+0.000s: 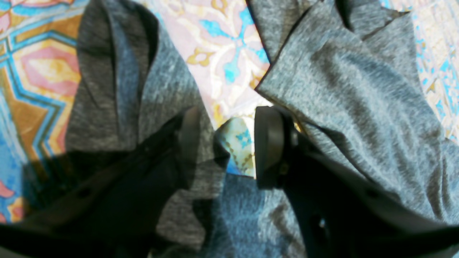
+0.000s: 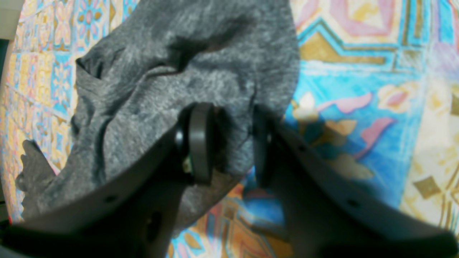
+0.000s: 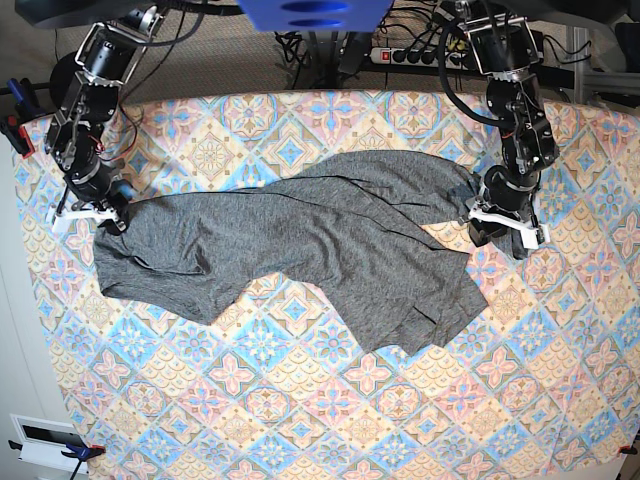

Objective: Layout the t-shirt on the table in an organized manner, then fold the t-shirt properly
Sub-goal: 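Hold the shirt with the right gripper and regrip with the left gripper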

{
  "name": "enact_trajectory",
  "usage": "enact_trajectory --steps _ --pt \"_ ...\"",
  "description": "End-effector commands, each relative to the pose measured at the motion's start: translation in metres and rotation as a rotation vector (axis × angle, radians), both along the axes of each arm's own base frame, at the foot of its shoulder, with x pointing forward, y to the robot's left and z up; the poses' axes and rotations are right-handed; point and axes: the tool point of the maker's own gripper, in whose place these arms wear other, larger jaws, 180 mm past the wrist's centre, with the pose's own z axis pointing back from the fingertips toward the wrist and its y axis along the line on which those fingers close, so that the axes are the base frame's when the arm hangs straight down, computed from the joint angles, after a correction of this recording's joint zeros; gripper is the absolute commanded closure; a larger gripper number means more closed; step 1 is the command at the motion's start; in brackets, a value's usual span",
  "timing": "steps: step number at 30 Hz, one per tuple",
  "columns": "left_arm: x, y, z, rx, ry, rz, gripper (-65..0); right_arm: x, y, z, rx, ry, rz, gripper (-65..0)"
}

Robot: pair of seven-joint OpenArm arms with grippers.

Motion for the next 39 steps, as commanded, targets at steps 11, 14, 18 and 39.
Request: enact_trajectory --steps 11,14,18,39 --pt "-0.014 0.006 -0.011 0.016 0.077 0.003 -25.0 0.001 -0.039 0.035 -0.058 -0.085 -0.084 -18.0" --pt "-0.014 0.006 -0.011 0.016 0.077 0.003 -25.0 0.001 -0.039 0.034 -0.056 -0.081 -0.086 -18.0" --pt "-0.013 0.004 -0.011 0.013 0.077 0.001 -25.0 0.001 -0.038 0.033 -0.056 -0.078 -0.081 -18.0" --pt "-0.013 0.005 -0.011 0.012 0.076 0.004 -25.0 -0.004 -0.007 0.004 -0.104 0.022 -0.011 -31.1"
